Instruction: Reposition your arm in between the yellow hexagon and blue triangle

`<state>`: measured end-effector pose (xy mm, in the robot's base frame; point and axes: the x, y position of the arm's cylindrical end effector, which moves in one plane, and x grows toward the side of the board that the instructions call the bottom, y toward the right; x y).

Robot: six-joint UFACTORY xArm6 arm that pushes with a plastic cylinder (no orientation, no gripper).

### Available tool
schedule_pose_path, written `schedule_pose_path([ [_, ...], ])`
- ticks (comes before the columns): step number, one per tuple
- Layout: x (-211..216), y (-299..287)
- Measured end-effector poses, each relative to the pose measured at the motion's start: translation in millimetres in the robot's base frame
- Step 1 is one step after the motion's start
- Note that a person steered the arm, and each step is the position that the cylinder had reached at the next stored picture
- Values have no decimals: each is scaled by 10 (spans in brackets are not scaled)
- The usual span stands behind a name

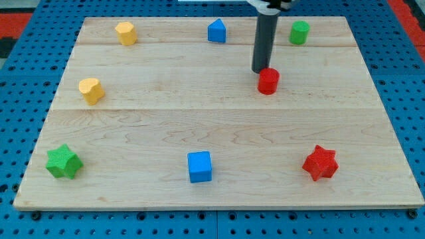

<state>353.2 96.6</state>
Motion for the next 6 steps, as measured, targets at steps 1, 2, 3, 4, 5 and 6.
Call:
schedule_pose_path([
  [1,188,180],
  [2,61,-124],
  [3,-151,-723],
  [4,-244,-1530],
  [5,-665,-1619],
  [6,-930,-2001],
])
